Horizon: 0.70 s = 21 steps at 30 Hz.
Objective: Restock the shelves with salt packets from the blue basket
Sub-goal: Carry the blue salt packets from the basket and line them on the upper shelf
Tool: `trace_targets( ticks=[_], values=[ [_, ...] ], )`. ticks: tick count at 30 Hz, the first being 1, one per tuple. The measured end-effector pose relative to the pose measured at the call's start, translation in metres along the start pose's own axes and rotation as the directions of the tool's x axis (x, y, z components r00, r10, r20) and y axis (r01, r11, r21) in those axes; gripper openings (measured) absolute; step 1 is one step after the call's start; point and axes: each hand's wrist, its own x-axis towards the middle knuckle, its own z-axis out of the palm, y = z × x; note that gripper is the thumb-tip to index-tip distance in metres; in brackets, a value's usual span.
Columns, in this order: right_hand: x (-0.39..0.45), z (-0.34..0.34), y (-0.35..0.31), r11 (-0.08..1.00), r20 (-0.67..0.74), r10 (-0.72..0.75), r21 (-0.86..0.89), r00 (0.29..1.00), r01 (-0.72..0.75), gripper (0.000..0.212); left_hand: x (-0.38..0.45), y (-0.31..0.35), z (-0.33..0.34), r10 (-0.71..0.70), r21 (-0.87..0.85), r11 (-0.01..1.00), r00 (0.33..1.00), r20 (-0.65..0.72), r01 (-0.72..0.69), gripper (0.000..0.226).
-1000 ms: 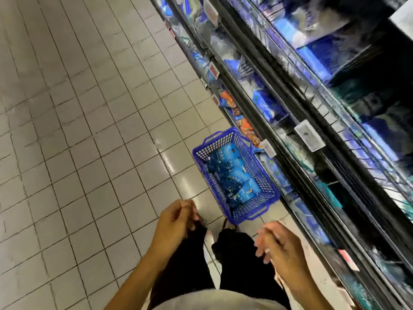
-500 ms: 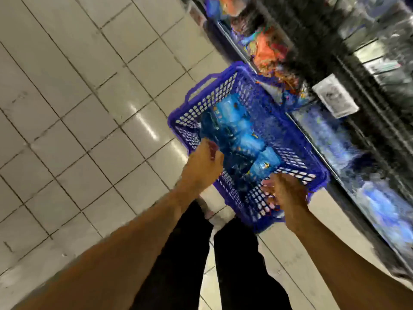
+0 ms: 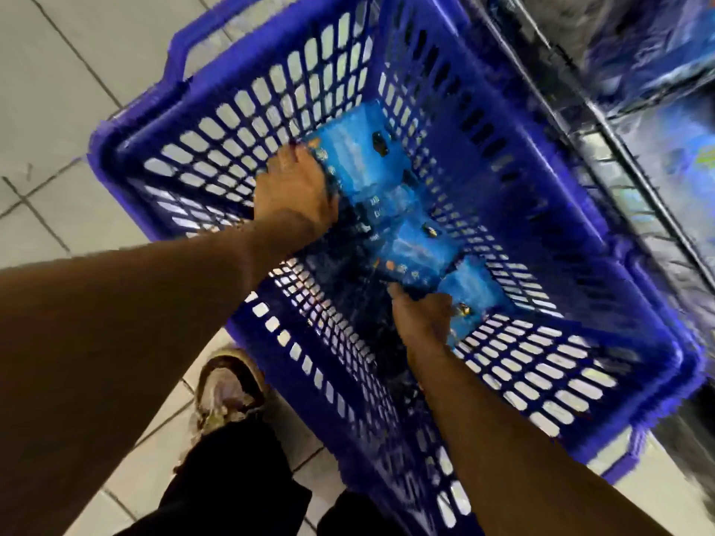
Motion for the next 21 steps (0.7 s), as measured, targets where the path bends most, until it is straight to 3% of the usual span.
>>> trace_targets(
  ticks=[2,6,12,16,21],
  values=[
    [0.009,0.008,-0.004,0.999,-0.059,0.027,-0.019,0.998,-0.028,0.098,0.006,0.0,0.01,-0.02,0.061,0.998,0.997,-0.068,0.024,0.08],
    [0.021,0.023,-0.004,0.992,-0.027,0.122,-0.025,0.992,-0.123,0.108,0.002,0.002,0.029,-0.132,0.021,0.991,0.991,0.016,0.131,0.105],
    [0.02,0.04,-0.006,0.985,-0.206,0.145,-0.057,0.968,-0.16,0.123,-0.014,0.012,0.05,0.003,0.276,0.961,1.0,0.012,-0.006,0.091],
    [0.022,0.045,-0.014,0.986,-0.231,0.145,-0.045,0.962,-0.16,0.118,-0.012,0.011,0.054,-0.116,0.126,0.987,0.979,0.166,0.095,0.069],
    [0.015,0.052,-0.016,0.95,-0.349,-0.063,-0.308,0.935,-0.051,0.102,-0.016,0.012,0.04,-0.132,0.142,0.985,0.954,0.269,0.097,0.066]
  ],
)
